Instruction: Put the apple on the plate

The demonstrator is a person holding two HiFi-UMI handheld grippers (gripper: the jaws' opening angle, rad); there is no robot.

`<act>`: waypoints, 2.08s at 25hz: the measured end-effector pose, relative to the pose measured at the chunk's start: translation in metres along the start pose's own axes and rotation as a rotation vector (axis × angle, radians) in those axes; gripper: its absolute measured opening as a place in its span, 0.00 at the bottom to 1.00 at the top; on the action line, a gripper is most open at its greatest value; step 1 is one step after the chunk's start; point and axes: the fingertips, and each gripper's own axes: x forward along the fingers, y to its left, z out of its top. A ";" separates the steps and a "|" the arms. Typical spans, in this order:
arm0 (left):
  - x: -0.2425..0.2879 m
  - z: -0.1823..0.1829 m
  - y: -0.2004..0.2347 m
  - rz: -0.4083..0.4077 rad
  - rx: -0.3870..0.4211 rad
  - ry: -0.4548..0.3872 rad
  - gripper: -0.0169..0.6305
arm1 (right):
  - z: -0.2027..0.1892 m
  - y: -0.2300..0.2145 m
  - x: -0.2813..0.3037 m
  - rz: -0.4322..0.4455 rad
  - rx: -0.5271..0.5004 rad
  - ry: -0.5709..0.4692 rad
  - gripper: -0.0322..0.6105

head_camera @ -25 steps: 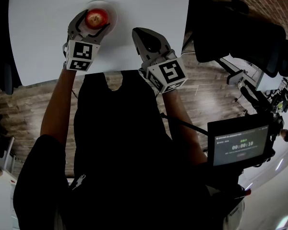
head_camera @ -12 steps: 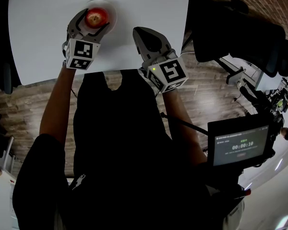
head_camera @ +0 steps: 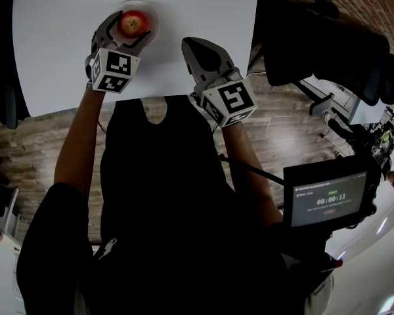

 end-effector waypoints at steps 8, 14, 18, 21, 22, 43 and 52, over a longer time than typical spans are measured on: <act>-0.002 -0.002 0.002 -0.002 -0.026 0.007 0.63 | 0.000 -0.001 0.000 -0.003 0.010 -0.004 0.06; 0.000 -0.002 0.001 -0.005 -0.021 0.031 0.63 | 0.000 -0.001 -0.001 -0.003 0.008 -0.004 0.06; 0.003 -0.003 0.002 -0.009 0.000 0.049 0.63 | 0.002 -0.002 0.000 -0.005 0.008 -0.009 0.06; 0.003 -0.005 0.001 -0.013 0.006 0.055 0.63 | 0.002 -0.002 0.000 -0.005 0.006 -0.011 0.06; 0.003 -0.006 0.001 -0.015 0.005 0.057 0.63 | 0.002 -0.002 -0.001 -0.006 0.008 -0.010 0.06; 0.008 -0.007 0.005 -0.011 -0.019 0.046 0.69 | 0.003 -0.006 0.000 -0.016 0.006 -0.021 0.06; -0.022 0.013 0.005 0.028 -0.046 0.010 0.69 | 0.020 0.003 -0.011 0.006 -0.021 -0.058 0.06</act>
